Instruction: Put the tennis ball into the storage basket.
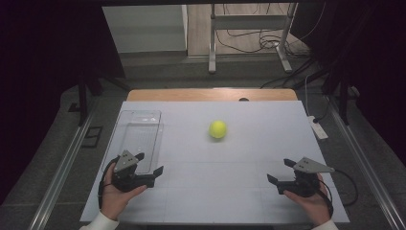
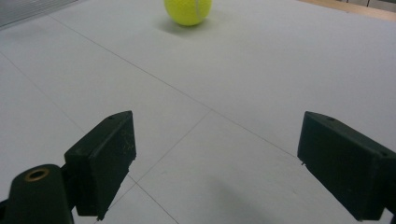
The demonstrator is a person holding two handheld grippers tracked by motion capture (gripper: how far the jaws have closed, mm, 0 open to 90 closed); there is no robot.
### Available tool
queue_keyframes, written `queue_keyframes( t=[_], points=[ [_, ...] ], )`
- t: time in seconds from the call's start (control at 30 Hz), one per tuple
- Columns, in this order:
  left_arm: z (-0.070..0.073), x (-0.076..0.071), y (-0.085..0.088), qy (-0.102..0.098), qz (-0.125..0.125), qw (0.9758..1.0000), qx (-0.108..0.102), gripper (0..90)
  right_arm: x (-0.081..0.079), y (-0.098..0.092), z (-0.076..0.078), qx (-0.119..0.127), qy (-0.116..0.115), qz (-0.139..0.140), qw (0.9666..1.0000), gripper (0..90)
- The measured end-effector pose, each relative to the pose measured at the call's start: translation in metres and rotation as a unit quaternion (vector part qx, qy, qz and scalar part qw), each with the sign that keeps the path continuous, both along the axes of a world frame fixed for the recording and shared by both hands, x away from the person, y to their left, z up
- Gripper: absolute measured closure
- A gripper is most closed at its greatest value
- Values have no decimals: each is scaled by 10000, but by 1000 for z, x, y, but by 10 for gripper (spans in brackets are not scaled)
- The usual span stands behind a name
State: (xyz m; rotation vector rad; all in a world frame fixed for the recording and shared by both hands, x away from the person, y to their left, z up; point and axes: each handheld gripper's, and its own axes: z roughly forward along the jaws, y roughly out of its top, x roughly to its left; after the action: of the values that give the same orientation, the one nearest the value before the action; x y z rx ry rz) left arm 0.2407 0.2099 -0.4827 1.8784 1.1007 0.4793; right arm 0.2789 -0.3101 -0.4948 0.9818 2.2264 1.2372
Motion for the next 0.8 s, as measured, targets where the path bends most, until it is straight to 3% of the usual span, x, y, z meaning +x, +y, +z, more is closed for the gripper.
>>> queue_keyframes(
  t=[0.8],
  points=[
    [19,10,-4,119,-62,9999,-68,130,0,0,-1,-20,-1,-25,10000,120]
  ],
)
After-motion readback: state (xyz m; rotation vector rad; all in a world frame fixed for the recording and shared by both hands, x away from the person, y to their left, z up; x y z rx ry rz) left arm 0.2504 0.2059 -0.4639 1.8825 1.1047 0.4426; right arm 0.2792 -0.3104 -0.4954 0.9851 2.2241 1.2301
